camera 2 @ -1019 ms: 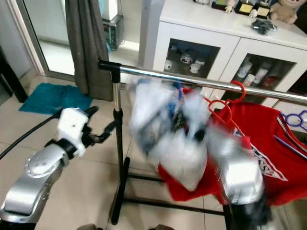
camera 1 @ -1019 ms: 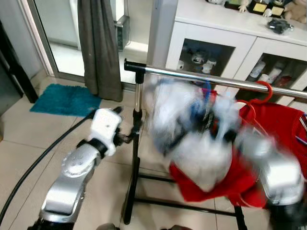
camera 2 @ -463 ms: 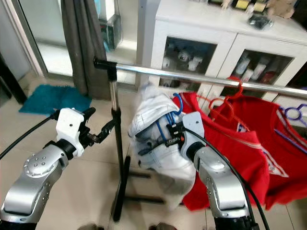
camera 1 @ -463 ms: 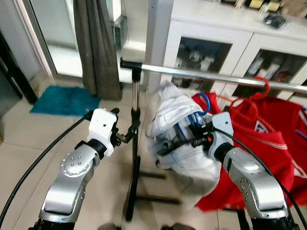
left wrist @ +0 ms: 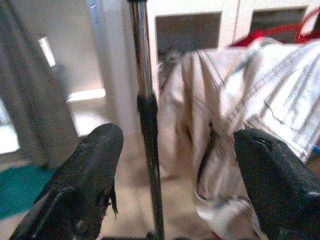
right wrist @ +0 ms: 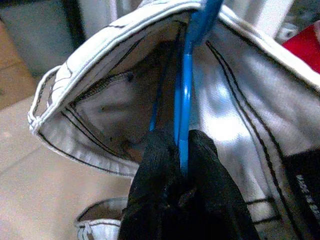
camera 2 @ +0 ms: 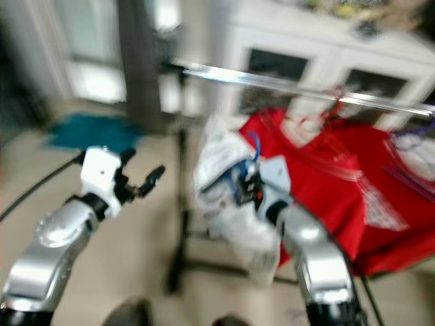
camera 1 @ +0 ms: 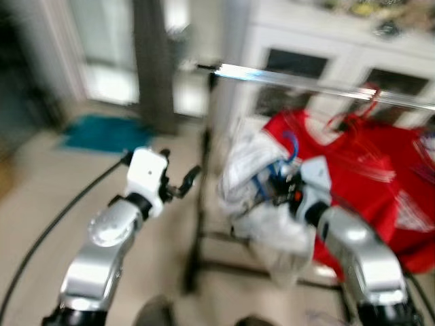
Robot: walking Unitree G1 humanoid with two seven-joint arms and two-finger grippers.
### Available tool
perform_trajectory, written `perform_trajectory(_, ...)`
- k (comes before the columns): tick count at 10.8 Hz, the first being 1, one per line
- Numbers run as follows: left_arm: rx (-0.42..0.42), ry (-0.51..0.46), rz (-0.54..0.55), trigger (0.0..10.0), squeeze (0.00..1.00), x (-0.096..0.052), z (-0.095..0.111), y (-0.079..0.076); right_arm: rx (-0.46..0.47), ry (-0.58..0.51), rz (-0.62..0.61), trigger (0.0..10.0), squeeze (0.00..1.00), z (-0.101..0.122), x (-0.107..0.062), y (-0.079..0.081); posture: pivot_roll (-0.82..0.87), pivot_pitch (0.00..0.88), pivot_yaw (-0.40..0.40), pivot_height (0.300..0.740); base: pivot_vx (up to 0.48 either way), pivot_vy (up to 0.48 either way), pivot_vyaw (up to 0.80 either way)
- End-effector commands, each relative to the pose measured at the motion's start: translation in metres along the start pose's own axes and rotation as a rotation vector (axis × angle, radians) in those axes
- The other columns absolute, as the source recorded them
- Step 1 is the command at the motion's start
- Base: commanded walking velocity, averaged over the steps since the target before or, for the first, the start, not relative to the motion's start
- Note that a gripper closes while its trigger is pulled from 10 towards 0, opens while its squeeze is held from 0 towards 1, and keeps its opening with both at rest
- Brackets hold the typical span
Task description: Hang hanger
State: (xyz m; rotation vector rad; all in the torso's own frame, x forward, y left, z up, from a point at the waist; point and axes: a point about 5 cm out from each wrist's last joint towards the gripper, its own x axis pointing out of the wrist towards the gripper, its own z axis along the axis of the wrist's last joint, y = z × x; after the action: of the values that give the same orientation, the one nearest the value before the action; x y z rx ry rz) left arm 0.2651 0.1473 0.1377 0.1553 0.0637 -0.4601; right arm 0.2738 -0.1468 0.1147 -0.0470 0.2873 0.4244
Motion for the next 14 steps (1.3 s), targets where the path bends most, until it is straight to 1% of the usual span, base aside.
perform_trajectory(1,0.013,-0.017,-0.028,10.0,0.0,0.007,0.006,-0.002,-0.018,-0.09,-0.008,0.0,0.0,0.016,-0.004,-0.004,-0.07,0.0,-0.058,0.74,-0.285,0.0,0.0)
perform_trajectory(3,0.033,-0.025,-0.069,10.0,0.0,0.014,0.01,-0.003,-0.008,-0.113,0.001,0.0,0.0,0.021,-0.006,-0.005,-0.07,0.0,-0.044,0.74,-0.287,0.0,0.0)
perform_trajectory(4,0.015,-0.041,-0.154,10.0,0.0,0.018,0.013,-0.008,0.012,-0.154,0.062,0.0,0.0,0.029,-0.006,0.002,-0.07,0.0,-0.036,0.74,0.0,0.0,0.0)
perform_trajectory(5,0.017,-0.081,-0.314,10.0,1.0,0.02,0.017,-0.02,0.01,-0.178,0.099,0.0,0.0,0.036,-0.006,0.009,-0.07,0.0,-0.031,0.74,0.0,0.0,0.0)
perform_trajectory(6,0.032,-0.102,-0.408,10.0,1.0,0.023,0.02,-0.028,0.014,-0.193,0.108,0.0,0.0,0.042,-0.005,0.011,-0.07,0.0,-0.032,0.74,0.0,0.0,0.0)
perform_trajectory(7,0.069,-0.107,-0.439,10.0,1.0,0.028,0.02,-0.031,0.019,-0.205,0.117,0.0,0.0,0.046,-0.004,0.012,-0.07,0.0,-0.036,0.74,0.0,0.0,0.0)
perform_trajectory(8,0.111,-0.101,-0.441,10.0,1.0,0.033,0.018,-0.031,0.019,-0.211,0.128,0.0,0.0,0.048,-0.004,0.014,-0.07,0.0,-0.039,0.74,0.0,0.0,0.0)
perform_trajectory(9,0.178,-0.087,-0.457,10.0,0.54,0.038,0.014,-0.031,0.017,-0.216,0.144,0.0,0.0,0.05,-0.004,0.016,-0.07,0.0,-0.04,0.74,0.0,0.0,0.0)
perform_trajectory(10,0.269,-0.049,-0.364,9.5,0.0,0.046,0.01,-0.019,0.016,-0.223,0.15,0.0,0.0,0.054,-0.005,0.017,-0.08,0.0,-0.033,0.74,0.0,0.0,0.0)
perform_trajectory(11,0.281,-0.062,-0.313,0.0,0.0,0.049,0.011,-0.012,0.017,-0.228,0.153,0.0,0.0,0.055,-0.007,0.017,-0.08,0.0,-0.033,0.74,0.0,0.0,0.0)
perform_trajectory(12,0.313,-0.076,-0.268,0.0,0.0,0.052,0.012,-0.007,0.016,-0.231,0.159,0.0,0.0,0.056,-0.008,0.018,-0.08,0.0,-0.03,0.74,0.0,0.0,0.0)
perform_trajectory(14,0.323,-0.093,-0.228,0.0,0.0,0.056,0.013,-0.002,0.017,-0.23,0.157,0.0,0.0,0.055,-0.009,0.017,-0.09,0.0,-0.02,0.74,0.0,0.0,0.0)
